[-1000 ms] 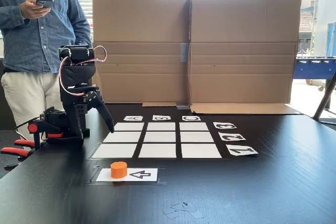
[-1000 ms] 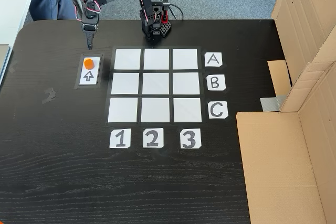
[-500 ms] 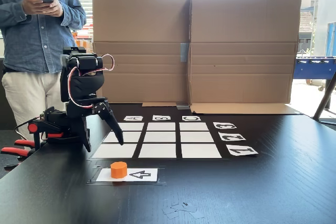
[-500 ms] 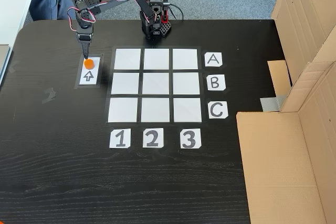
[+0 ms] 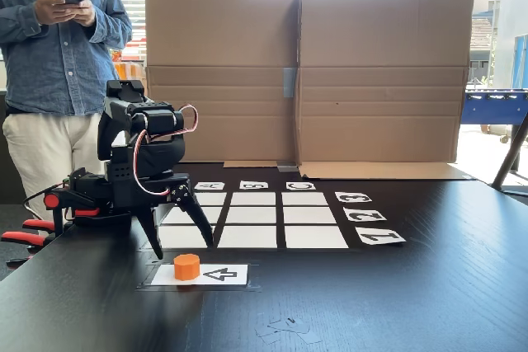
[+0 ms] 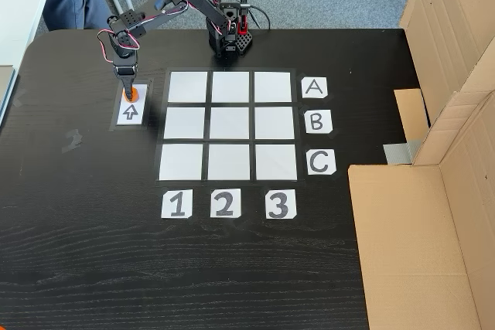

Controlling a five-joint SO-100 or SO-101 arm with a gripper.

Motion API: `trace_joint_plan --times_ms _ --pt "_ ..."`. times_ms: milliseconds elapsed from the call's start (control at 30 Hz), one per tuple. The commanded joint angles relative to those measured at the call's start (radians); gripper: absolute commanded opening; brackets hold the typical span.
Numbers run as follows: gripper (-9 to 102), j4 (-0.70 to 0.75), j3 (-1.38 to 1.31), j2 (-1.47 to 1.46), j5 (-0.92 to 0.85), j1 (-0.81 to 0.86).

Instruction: Pick up the round, orange token and place it in the grid on square A1.

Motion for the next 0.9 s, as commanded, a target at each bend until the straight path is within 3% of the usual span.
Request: trace_joint_plan --times_ms 0,867 --pt "33 -0.003 -0.063 -0.02 0.006 -0.008" --pt "27 -0.012 -0.129 -0.106 0.005 -0.018"
